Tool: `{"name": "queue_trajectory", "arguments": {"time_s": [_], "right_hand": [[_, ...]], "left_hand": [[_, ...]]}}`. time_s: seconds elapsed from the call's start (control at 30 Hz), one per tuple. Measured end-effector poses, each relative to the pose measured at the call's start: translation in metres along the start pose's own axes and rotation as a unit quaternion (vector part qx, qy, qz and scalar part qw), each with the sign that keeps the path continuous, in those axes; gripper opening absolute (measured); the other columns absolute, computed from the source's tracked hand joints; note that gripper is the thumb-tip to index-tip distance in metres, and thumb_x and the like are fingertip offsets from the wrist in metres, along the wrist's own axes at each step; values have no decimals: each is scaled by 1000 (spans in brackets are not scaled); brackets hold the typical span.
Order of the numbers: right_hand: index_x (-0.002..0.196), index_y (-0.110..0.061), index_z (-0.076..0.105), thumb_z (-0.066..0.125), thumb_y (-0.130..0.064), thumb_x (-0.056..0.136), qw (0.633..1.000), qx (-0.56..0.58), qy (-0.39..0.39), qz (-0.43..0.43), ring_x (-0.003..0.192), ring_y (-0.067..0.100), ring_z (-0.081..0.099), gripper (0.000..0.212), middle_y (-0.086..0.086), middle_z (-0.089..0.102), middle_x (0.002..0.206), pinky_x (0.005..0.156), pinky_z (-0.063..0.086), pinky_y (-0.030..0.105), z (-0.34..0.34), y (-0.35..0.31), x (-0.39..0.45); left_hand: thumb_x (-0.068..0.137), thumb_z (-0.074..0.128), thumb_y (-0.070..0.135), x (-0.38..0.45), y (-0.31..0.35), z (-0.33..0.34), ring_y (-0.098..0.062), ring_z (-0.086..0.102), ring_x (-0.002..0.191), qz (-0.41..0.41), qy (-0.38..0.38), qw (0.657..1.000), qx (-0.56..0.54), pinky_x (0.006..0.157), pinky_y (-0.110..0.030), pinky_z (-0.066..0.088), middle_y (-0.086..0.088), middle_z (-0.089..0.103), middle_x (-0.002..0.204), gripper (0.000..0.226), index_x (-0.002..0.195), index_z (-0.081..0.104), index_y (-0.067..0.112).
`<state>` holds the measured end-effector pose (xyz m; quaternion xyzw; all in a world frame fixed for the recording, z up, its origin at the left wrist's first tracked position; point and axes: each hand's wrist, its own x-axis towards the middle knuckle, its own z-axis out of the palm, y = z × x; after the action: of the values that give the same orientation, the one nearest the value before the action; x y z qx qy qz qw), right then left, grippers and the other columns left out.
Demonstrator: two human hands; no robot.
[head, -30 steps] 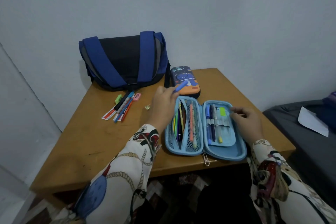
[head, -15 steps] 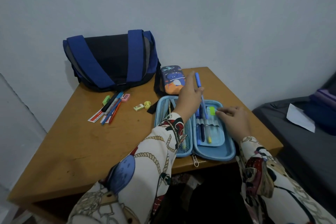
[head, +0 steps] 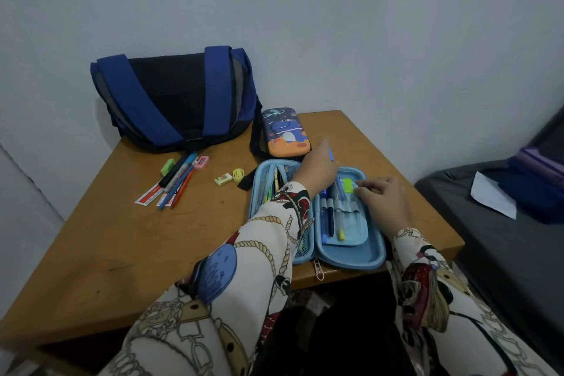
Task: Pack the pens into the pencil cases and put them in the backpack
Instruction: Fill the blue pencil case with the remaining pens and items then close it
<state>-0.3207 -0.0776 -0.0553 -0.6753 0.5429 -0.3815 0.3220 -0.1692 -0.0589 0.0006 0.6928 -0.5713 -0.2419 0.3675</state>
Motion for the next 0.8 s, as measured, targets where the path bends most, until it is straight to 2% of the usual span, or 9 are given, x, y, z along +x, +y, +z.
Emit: {"name": "queue_trajectory", "arguments": {"time_s": [0.13, 0.27, 0.33, 0.4, 0.5, 0.67, 0.8], "right_hand": [[93, -26, 71, 68, -24, 87, 1000, -3, -4, -1, 113, 22, 47, 7, -7, 43, 96, 98, 37, 35, 0, -1, -1], [94, -26, 71, 67, -24, 87, 1000, -4, -7, -1, 112, 22, 46, 8, -7, 42, 95, 94, 35, 32, -1, -2, -1], [94, -26, 70, 67, -23, 88, 1000, -6, -11, -2, 111, 22, 46, 8, -7, 41, 94, 92, 34, 32, -1, -2, -2], [95, -26, 70, 66, -22, 88, 1000, -6, -13, -2, 112, 23, 45, 9, -4, 42, 96, 93, 34, 32, -1, -2, -2], [95, -26, 71, 67, -23, 87, 1000, -9, -12, -2, 113, 23, 46, 10, -1, 45, 101, 95, 36, 34, -2, -2, -2], [93, -28, 71, 67, -24, 87, 1000, -5, -9, -4, 112, 22, 47, 8, 0, 47, 103, 94, 36, 34, -1, -2, -2], [94, -28, 71, 68, -25, 87, 1000, 3, -9, -1, 111, 21, 48, 8, -3, 46, 99, 92, 37, 34, -1, -2, -2]], "left_hand": [[96, 50, 11, 0, 5, -1, -40, 58, 106, -8, -28, 999, 42, 82, -40, 49, -24, 54, 123, 59, 149, 24, 8], [91, 59, 13, -3, 7, 2, -32, 56, 99, -14, -80, 992, 93, 82, -37, 49, -20, 51, 126, 51, 139, 42, 6], [86, 64, 17, -6, 5, 7, -33, 52, 114, -16, -98, 987, 127, 92, -38, 49, -18, 41, 135, 52, 136, 49, 10], [85, 65, 18, -10, 5, 10, -33, 38, 129, -18, -94, 985, 144, 102, -38, 43, -17, 32, 139, 53, 136, 51, 14], [85, 64, 21, -17, 4, 10, -32, 23, 136, -8, -96, 983, 157, 108, -41, 31, -15, 32, 138, 53, 137, 51, 16], [90, 58, 26, -22, -4, 8, -31, 23, 134, 29, -102, 981, 164, 106, -41, 27, -16, 36, 136, 50, 138, 48, 15], [93, 59, 36, -24, -9, 7, -30, 19, 140, 40, -92, 985, 144, 112, -45, 25, -16, 31, 147, 62, 147, 36, 17]]}}
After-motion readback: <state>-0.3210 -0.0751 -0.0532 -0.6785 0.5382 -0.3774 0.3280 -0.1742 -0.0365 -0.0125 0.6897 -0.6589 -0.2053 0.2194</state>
